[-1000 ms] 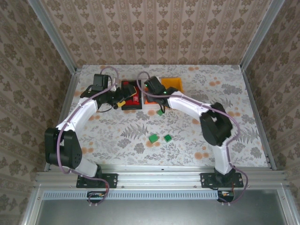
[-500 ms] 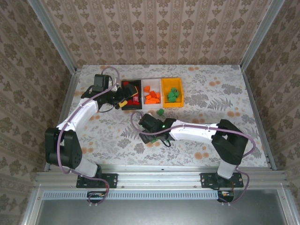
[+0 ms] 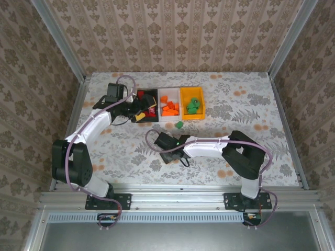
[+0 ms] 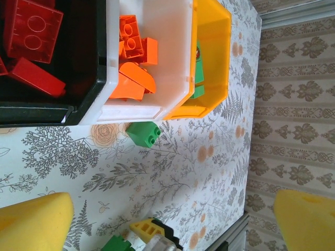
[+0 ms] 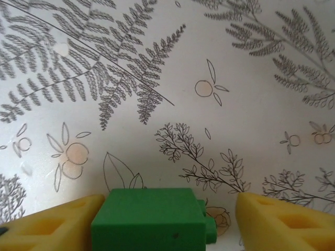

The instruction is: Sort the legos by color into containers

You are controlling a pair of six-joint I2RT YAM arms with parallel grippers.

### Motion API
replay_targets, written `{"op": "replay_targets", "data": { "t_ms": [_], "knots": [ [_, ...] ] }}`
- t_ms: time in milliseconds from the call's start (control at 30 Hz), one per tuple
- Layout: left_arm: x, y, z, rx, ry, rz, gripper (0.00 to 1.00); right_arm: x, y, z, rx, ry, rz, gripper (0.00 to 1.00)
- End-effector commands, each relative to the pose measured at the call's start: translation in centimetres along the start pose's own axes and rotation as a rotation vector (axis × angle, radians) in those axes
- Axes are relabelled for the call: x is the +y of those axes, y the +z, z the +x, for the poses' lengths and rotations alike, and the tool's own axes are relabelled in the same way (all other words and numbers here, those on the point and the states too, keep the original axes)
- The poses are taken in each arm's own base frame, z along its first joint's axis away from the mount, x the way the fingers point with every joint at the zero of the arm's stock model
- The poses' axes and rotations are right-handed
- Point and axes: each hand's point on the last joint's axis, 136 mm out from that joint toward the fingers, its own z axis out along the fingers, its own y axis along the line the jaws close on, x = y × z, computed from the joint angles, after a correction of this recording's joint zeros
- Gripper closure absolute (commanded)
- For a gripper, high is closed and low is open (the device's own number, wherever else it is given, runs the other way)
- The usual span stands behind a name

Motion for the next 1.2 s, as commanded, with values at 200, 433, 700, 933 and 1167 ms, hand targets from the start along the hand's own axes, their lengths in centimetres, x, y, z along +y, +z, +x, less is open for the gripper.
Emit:
{"op": "replay_targets", "data": {
  "t_ms": [200,433,700,933,1167],
  "knots": [
    [-0.2,0.1,0.2,0.011,-0.011,0.018,0.0,-0.8,-1.6,-1.3,-0.079,0.031,0.025,0.67],
    [-0.2,0.3,0.3,0.015,-0.011,0.023,0.0,-8.5,-5.4,-9.1,-0.256,0.117,0.157,0.7],
    [-1.6,3.3,3.1,0.15,0.016,0.076,0.0,-20.1,-1.9,-14.3,-0.26,0.342,0.243,0.7],
    [-2.1,3.5,3.5,0.169,0.028,0.087,0.0,-23.3,0.8,-17.8,-0.229,0.343,0.25,0.69],
    [-2.2,3.3,3.5,0.165,0.033,0.086,0.0,-25.0,0.5,-19.3,-0.235,0.342,0.278,0.41]
  ]
}}
